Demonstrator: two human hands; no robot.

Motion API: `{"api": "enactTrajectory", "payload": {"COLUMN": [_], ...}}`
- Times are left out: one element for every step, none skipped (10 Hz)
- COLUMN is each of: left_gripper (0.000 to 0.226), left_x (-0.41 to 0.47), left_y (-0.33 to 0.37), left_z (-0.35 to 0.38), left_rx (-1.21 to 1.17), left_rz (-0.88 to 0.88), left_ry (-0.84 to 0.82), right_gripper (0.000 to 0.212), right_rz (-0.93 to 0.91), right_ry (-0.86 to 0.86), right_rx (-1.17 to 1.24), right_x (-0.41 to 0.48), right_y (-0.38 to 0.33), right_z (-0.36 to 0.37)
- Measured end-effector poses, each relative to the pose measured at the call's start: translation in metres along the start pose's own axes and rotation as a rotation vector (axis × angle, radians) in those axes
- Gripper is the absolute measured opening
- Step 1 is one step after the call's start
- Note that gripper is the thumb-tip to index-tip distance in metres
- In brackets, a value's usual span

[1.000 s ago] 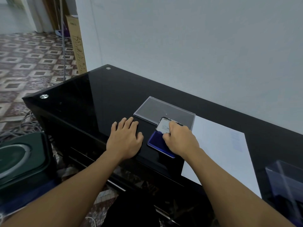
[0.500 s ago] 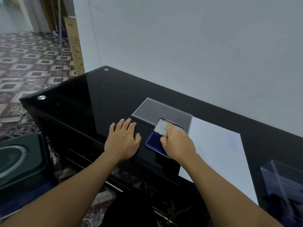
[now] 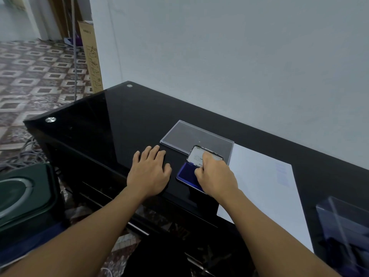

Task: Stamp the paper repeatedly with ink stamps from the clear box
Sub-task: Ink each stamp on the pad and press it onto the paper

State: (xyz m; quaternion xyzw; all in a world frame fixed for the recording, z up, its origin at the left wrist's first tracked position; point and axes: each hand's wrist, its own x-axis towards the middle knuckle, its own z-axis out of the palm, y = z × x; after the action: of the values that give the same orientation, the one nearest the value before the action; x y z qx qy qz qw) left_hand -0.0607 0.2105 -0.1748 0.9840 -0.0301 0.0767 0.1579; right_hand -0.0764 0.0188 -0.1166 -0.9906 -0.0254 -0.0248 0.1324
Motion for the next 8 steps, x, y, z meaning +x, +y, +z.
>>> {"api": "enactTrajectory", "payload": {"left_gripper": [0.057, 0.057, 0.057, 0.057, 0.056, 0.056, 0.056, 0.056], "left_x": [0.000, 0.000, 0.000, 0.000, -0.001, 0.000, 0.000, 0.000], "left_y": [0.000, 0.000, -0.001, -0.001, -0.001, -0.001, -0.001, -0.001], "left_z": [0.000, 0.000, 0.000, 0.000, 0.000, 0.000, 0.001, 0.001], "left_rx": [-0.003, 0.000, -0.002, -0.008, -0.005, -0.011, -0.005, -0.001], "left_rz": [-0.002, -0.004, 0.002, 0.004, 0.006, 0.005, 0.005, 0.001], "left_ry": [-0.004, 0.000, 0.006, 0.005, 0.013, 0.014, 0.011, 0.014], "right_gripper": [0.008, 0.009, 0.010, 0.010, 0.011, 0.012, 0.010, 0.007], "right_rz": [-0.009, 0.015, 0.030, 0.037, 0.030, 0.021, 0.020, 0.011], "right_ry": [0.012, 0.001, -0.019, -0.038, -0.031, -0.022, -0.022, -0.016], "right_rx": [-0.005, 0.011, 0.024, 0.023, 0.019, 0.021, 0.024, 0.027], "right_x": [-0.003, 0.003, 0.010, 0.014, 0.013, 0.009, 0.005, 0.001], "right_y": [-0.001, -0.001, 0.000, 0.001, 0.001, 0.000, -0.001, -0.001], "right_z": [0.000, 0.000, -0.003, -0.005, -0.004, -0.003, -0.004, -0.006]}}
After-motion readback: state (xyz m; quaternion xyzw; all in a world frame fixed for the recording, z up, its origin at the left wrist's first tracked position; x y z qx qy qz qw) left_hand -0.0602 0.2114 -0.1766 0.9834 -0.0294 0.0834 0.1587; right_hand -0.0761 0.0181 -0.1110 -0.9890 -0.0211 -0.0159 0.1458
